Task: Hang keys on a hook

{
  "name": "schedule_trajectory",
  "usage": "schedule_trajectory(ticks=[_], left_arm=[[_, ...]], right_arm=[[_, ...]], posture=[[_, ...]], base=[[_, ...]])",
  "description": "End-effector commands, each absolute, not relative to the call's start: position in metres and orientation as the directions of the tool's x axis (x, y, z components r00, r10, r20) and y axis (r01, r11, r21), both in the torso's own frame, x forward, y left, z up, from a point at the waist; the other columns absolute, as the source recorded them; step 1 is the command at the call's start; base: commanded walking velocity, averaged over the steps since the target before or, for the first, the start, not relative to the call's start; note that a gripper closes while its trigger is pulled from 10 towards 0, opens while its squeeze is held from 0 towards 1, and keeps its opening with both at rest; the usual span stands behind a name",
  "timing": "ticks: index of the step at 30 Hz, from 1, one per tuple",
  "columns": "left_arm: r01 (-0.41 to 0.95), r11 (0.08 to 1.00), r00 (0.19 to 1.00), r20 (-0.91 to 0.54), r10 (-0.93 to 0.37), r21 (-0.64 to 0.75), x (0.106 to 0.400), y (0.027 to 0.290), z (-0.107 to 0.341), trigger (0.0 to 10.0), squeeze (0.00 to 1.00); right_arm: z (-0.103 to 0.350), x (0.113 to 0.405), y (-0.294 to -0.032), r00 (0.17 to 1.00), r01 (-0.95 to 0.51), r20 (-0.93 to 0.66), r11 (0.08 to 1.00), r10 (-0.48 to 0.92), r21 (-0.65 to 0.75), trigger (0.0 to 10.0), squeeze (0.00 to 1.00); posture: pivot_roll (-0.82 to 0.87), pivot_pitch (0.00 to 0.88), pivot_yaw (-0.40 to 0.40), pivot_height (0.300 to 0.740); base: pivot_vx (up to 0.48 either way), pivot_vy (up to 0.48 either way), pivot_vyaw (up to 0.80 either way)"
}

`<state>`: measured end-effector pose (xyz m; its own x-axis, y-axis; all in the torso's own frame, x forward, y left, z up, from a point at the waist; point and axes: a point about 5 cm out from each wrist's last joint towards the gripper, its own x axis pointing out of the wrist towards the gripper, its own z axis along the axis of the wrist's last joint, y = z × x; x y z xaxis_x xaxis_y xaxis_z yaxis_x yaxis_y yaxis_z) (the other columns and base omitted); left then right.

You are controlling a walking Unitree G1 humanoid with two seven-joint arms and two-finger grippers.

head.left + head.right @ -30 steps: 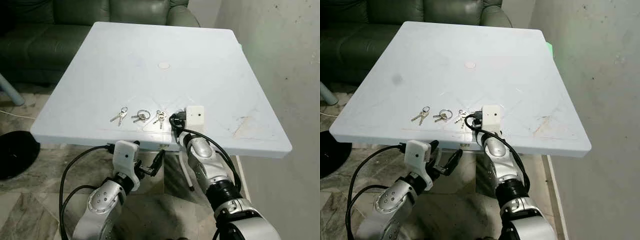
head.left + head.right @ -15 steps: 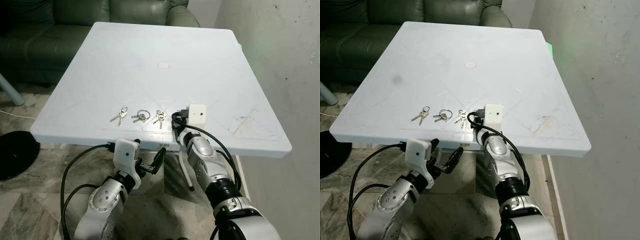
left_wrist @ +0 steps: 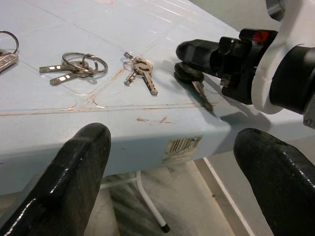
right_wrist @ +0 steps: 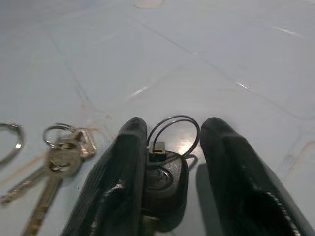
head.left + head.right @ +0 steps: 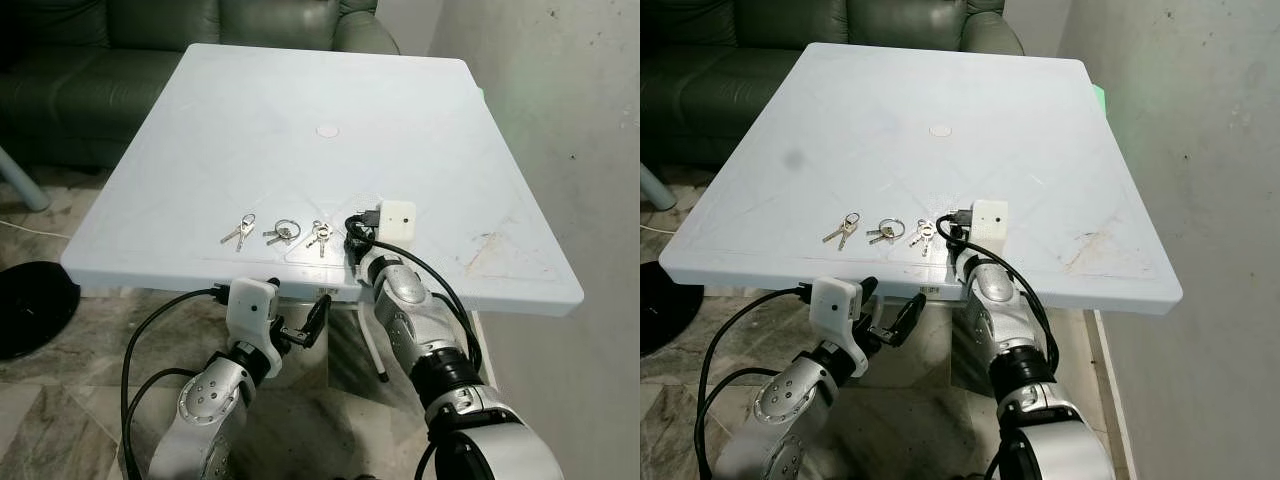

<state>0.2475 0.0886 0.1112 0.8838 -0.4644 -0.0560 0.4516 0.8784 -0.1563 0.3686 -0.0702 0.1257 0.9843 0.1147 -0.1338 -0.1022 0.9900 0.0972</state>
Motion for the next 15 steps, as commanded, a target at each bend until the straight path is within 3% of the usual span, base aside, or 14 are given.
schedule_trajectory(ticks=[1, 2, 15], left_arm=[[0.443, 0.882, 0.886, -0.07, -0.458, -0.16, 0.2473, 0.0886, 0.1089, 10.0, 0.0], [0.443, 0.882, 0.886, -0.07, -0.458, -0.159, 0.2474, 0.0885, 0.109, 10.0, 0.0], [0.441, 0.882, 0.887, -0.068, -0.456, -0.166, 0.2468, 0.0883, 0.109, 10.0, 0.0]], right_arm=[[0.1243, 0.3692, -0.0675, 0.982, -0.099, -0.155, 0.994, 0.106, 0.056, 2.1, 0.0], [0.1231, 0.3692, -0.0681, 0.982, -0.091, -0.163, 0.995, 0.097, 0.04, 0.0, 0.0], [0.1238, 0.3679, -0.0664, 0.983, -0.097, -0.148, 0.993, 0.106, 0.065, 0.0, 0.0]], posture=[[0.07, 0.132, -0.08, 0.74], [0.07, 0.131, -0.079, 0.74], [0.07, 0.134, -0.081, 0.74]], base=[[0.0, 0.0, 0.0], [0.0, 0.0, 0.0], [0.0, 0.0, 0.0]])
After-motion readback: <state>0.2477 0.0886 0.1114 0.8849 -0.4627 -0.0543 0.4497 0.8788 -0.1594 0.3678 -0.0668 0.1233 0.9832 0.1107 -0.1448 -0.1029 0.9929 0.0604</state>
